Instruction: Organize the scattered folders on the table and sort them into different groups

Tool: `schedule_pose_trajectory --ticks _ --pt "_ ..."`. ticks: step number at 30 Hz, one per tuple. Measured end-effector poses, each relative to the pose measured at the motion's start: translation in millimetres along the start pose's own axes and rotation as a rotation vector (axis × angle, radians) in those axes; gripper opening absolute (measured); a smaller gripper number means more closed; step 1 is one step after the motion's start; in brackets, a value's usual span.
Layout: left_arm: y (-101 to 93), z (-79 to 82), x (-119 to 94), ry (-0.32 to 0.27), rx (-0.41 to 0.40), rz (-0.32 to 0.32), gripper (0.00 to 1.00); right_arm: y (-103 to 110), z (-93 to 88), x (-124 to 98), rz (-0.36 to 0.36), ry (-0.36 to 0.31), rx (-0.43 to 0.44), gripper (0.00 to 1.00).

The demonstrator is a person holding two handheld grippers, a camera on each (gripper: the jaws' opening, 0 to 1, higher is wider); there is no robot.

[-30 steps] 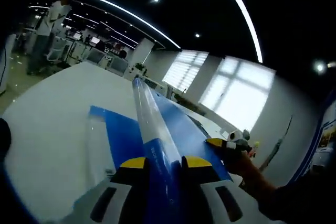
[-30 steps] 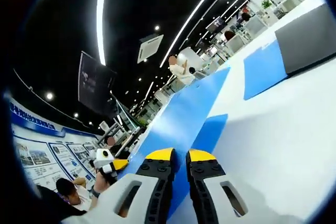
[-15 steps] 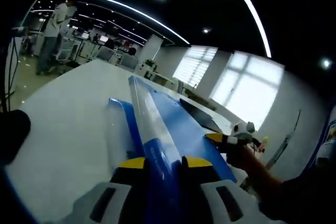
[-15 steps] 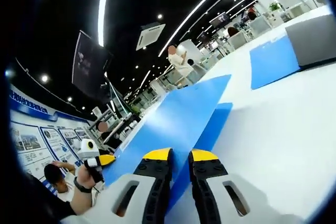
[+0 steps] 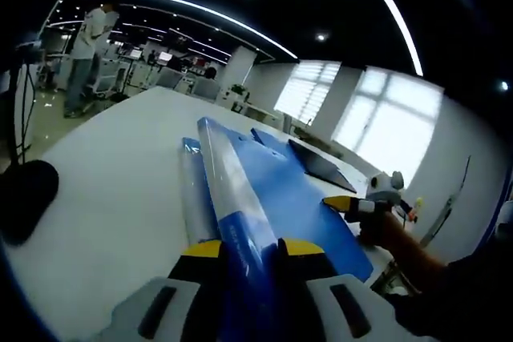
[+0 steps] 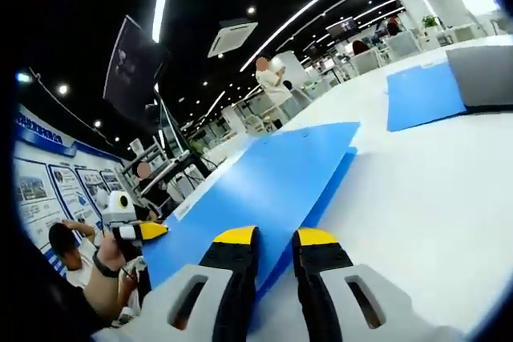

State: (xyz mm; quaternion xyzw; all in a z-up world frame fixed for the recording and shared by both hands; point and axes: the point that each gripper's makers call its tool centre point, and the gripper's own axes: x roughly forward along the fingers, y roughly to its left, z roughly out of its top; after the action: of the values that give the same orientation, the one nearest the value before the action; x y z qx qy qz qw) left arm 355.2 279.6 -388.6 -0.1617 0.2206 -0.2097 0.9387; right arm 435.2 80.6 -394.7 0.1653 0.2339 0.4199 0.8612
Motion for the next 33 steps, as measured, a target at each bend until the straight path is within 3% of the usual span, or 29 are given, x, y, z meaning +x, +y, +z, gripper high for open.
schedule_pose_trajectory --ticks 9,17,22,24,25,27,29,31,33 --pt "2.5 0.9 -3.3 -0.002 0.060 0.036 0.29 2.6 -12.9 5.1 -0.030 0.050 -0.139 0.28" --pt "3.6 0.1 -3.6 -0.013 0.122 0.068 0.29 1.0 -15.7 6.7 -0.024 0.056 -0.185 0.33" --pt "7.0 -0.3 -3.6 -0.004 0.219 0.121 0.31 5.9 -19.6 8.6 -0.025 0.053 -0.298 0.40" --pt "12.9 3.5 -4.2 -0.011 0.342 0.171 0.30 6.9 -20.7 9.4 -0.027 0.055 -0.327 0.42" --pt "5.1 6.1 -3.8 -0.037 0.362 0.148 0.27 6.8 -21.2 10.0 -0.032 0.058 -0.347 0.43" --pt "4.3 8.0 -8.4 -0.016 0.477 0.210 0.21 8.4 -20.5 11.3 -0.021 0.053 -0.343 0.46" --pt "-1.7 11.3 -7.5 -0.005 0.603 0.226 0.14 8.4 -20.1 11.8 -0.017 0.053 -0.349 0.47" --pt "-3.8 10.1 -4.7 -0.002 0.589 0.228 0.16 8.3 -19.4 11.4 -0.012 0.050 -0.340 0.48" --pt "-6.2 9.4 -1.8 -0.017 0.540 0.204 0.25 9.1 -19.3 11.3 -0.005 0.048 -0.334 0.49"
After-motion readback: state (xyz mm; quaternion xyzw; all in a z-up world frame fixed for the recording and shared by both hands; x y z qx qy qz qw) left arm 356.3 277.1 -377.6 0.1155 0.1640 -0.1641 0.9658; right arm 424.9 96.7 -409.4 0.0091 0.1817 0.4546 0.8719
